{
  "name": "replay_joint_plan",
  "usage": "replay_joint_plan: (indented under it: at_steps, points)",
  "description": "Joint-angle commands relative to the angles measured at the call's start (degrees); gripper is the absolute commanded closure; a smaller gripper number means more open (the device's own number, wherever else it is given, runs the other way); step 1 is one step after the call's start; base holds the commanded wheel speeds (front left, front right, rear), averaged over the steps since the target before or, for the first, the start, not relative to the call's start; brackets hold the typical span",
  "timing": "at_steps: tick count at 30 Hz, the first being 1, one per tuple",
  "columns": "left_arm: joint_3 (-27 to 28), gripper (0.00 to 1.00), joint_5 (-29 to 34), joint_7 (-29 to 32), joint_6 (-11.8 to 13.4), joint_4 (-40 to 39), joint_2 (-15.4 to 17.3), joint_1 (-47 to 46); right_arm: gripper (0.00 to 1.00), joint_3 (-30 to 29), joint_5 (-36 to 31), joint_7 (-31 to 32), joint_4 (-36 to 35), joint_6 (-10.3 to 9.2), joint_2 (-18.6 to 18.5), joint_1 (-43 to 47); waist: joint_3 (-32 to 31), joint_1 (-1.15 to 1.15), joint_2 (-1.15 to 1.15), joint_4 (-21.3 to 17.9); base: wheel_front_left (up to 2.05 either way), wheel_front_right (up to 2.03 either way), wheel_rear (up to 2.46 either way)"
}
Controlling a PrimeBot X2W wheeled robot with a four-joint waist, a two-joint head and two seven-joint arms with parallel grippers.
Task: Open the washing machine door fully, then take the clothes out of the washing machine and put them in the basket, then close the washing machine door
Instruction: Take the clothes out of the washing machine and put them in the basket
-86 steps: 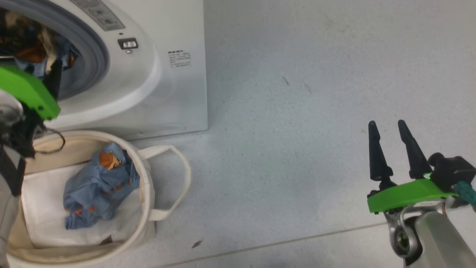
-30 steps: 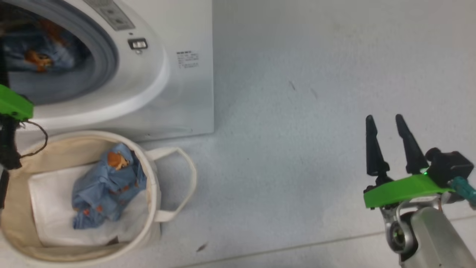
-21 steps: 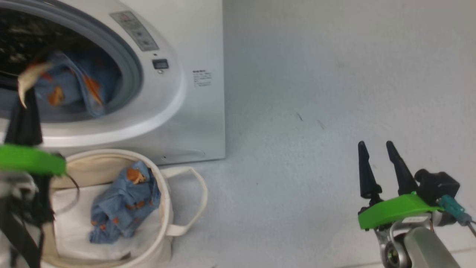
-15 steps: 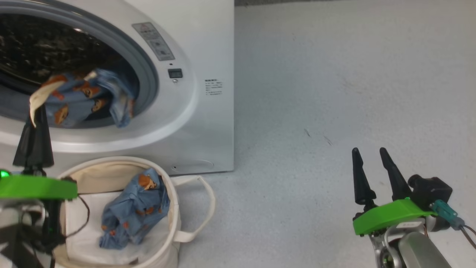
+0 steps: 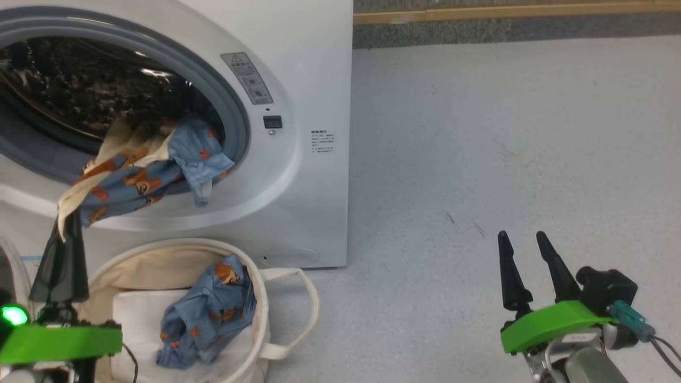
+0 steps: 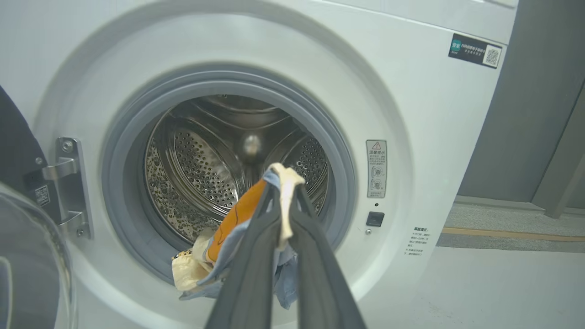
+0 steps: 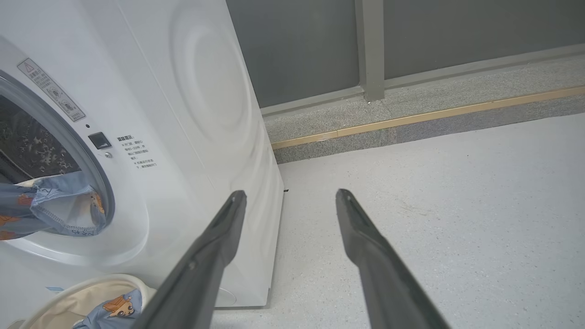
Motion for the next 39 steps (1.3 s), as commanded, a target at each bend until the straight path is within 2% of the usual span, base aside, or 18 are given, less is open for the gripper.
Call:
replay_joint_plan:
  at_steps: [1,6,10,15,21,27,28,32,39]
  points:
    - [3.2,1.0,0.5,-0.5,-0.2,-3.7,1.7,-0.9,0.0,1.1,0.0,-0.7,-1.4,0.23,0.1,-0.2,-0.6,0.0,0.0,0.3,0.0,0.0,0.0]
    - [4.9,1.0,-0.2,0.0,0.5,-11.8,1.1,3.3,0.0,1.3,-0.1,-0.7,-1.3,0.23,0.2,0.2,-1.4,0.0,0.0,1.1,0.0,0.0,0.0]
    - [5.3,1.0,-1.5,3.0,1.5,-16.1,0.7,6.7,0.0,1.4,-0.1,-0.7,-1.4,0.23,0.2,0.3,-1.5,0.0,0.0,1.5,0.0,0.0,0.0]
    - [4.4,1.0,-1.6,6.7,2.4,-11.9,0.9,8.7,0.0,1.8,0.0,-0.7,-1.5,0.23,0.1,-0.2,-0.6,0.0,0.0,1.6,0.0,0.0,0.0]
    - [1.8,1.0,-2.1,7.1,1.7,3.5,0.3,5.8,0.0,1.8,0.0,-0.7,-1.8,0.23,-0.4,-0.9,1.0,0.0,0.0,1.3,0.0,0.0,0.0]
    - [-2.4,1.0,-2.7,5.1,0.4,23.4,-0.5,-2.3,0.0,1.8,-0.2,-0.7,-2.2,0.23,-1.0,-1.8,3.2,0.0,0.0,0.9,0.0,0.0,0.0]
    - [-3.6,1.0,-3.4,4.5,0.1,29.9,-1.0,-5.3,0.0,1.8,-0.2,-0.7,-2.4,0.23,-1.1,-2.2,3.9,0.0,0.0,0.6,0.0,0.0,0.0]
    - [-5.6,1.0,-5.2,4.7,-0.3,42.3,-1.5,-11.2,0.0,1.8,-0.3,-0.7,-2.8,0.23,-1.5,-3.1,6.0,0.0,0.0,-0.4,0.0,0.0,0.0]
    - [-7.9,1.0,-10.9,4.6,-0.4,56.0,-2.2,-19.3,0.0,1.1,-0.3,-0.7,-3.9,0.23,-2.3,-4.7,10.7,0.0,0.0,-2.1,0.0,0.0,0.0]
